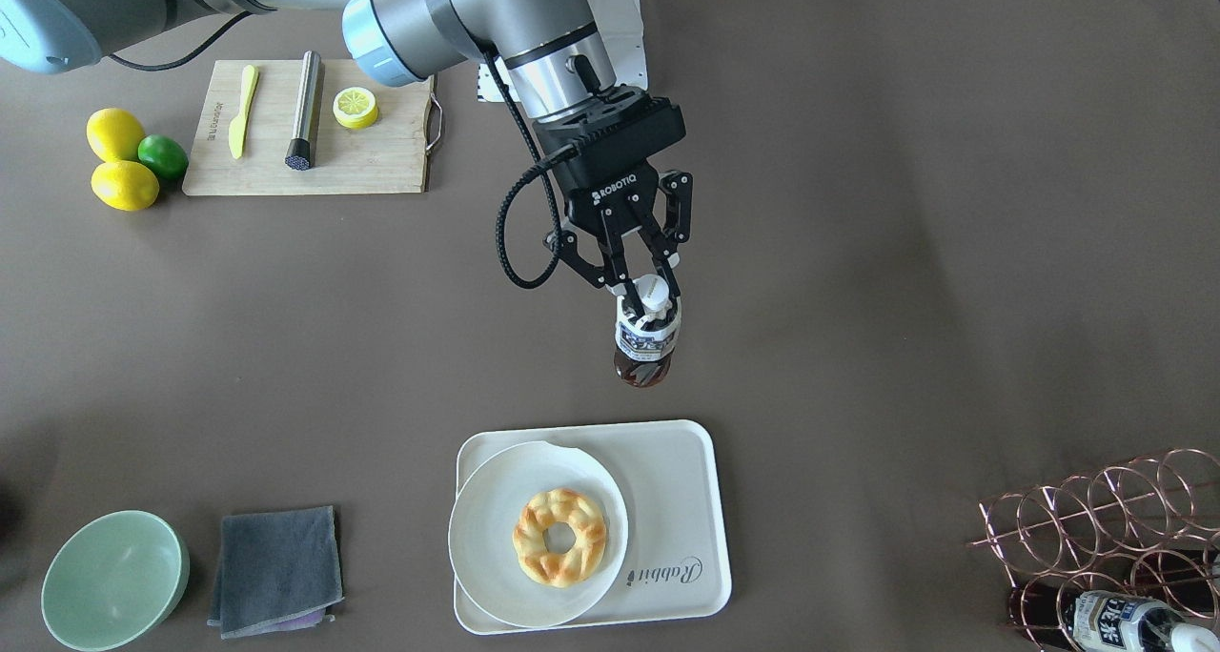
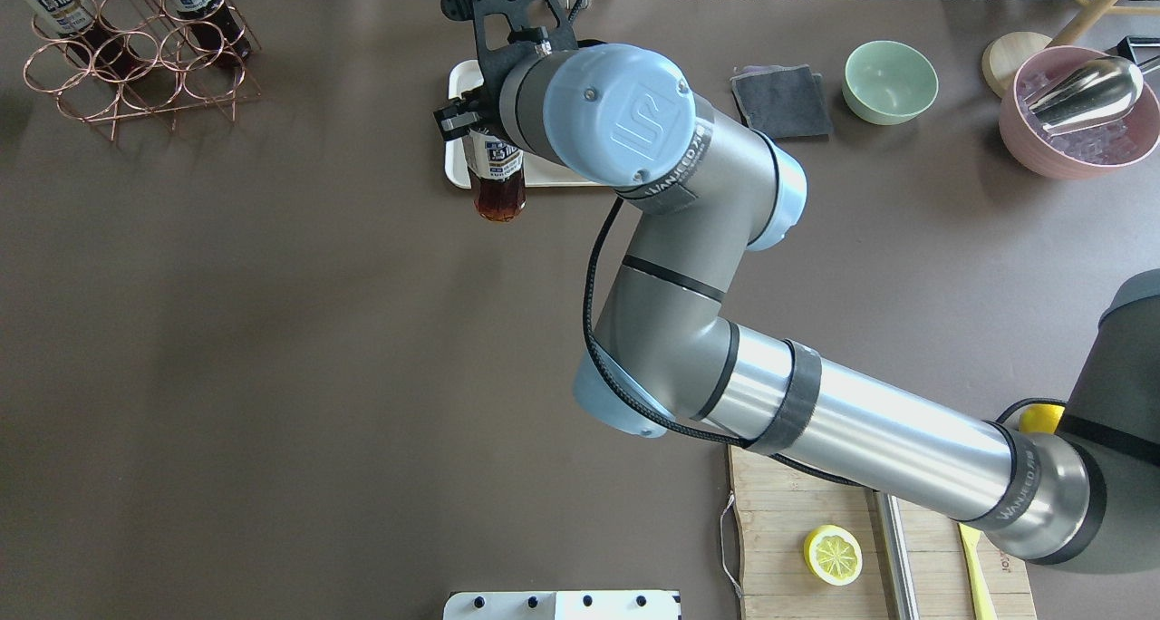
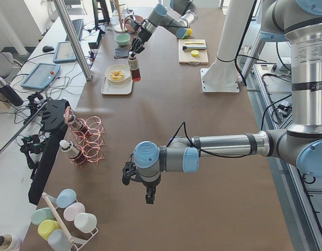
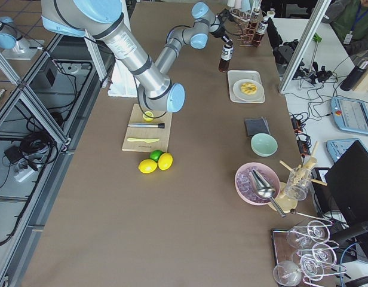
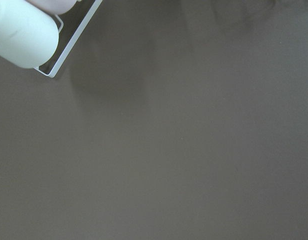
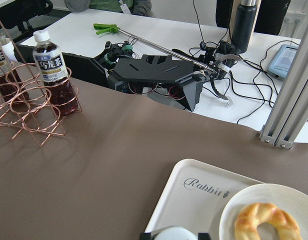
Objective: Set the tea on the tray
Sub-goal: 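Lift the bottle with the right gripper and carry it onto the tray, then lower the bottle onto the tray beside the plate and open the right gripper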
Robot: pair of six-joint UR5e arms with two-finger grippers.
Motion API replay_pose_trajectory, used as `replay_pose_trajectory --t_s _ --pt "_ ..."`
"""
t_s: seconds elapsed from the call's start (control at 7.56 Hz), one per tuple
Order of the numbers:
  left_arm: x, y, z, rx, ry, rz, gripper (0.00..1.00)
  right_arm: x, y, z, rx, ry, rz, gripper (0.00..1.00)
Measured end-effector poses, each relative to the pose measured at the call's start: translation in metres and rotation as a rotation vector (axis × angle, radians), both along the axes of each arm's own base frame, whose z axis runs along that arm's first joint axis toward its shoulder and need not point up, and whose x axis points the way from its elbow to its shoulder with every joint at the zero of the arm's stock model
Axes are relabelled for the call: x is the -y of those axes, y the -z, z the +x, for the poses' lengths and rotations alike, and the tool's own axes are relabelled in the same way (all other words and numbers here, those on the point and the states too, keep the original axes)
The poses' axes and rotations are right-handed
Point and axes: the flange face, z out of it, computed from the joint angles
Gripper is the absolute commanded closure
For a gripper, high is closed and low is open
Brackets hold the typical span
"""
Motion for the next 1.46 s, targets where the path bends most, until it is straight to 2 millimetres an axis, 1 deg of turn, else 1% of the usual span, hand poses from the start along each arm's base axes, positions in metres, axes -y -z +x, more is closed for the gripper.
replay_pose_trajectory --t_s 0.26,0.53,0.66,0.79,0.93,1.06,1.46 --pt "-0.009 -0.003 -0.005 -0.028 0.019 -0.01 0.01 0.062 0.02 -0.021 -0.02 -0.022 -0.077 1.0" --pt "-0.011 -0.004 -0.007 -0.032 0.023 -0.009 0.01 0.111 0.017 -0.043 -0.032 -0.047 -0.109 1.0" --pt "-0.011 -0.003 -0.007 -0.032 0.024 -0.006 0.01 0.127 0.015 -0.051 -0.042 -0.055 -0.117 1.0" --pt "-0.009 -0.001 -0.007 -0.032 0.024 -0.003 0.01 0.137 0.008 -0.057 -0.04 -0.059 -0.114 1.0" --pt "-0.008 0.0 -0.007 -0.032 0.024 0.0 0.01 0.143 0.001 -0.062 -0.037 -0.064 -0.109 1.0" --pt "-0.006 0.001 -0.007 -0.032 0.025 0.003 0.01 0.144 -0.004 -0.065 -0.036 -0.066 -0.106 1.0" --pt "-0.005 0.002 -0.007 -0.031 0.024 0.006 0.01 0.134 -0.008 -0.079 -0.039 -0.083 -0.089 1.0"
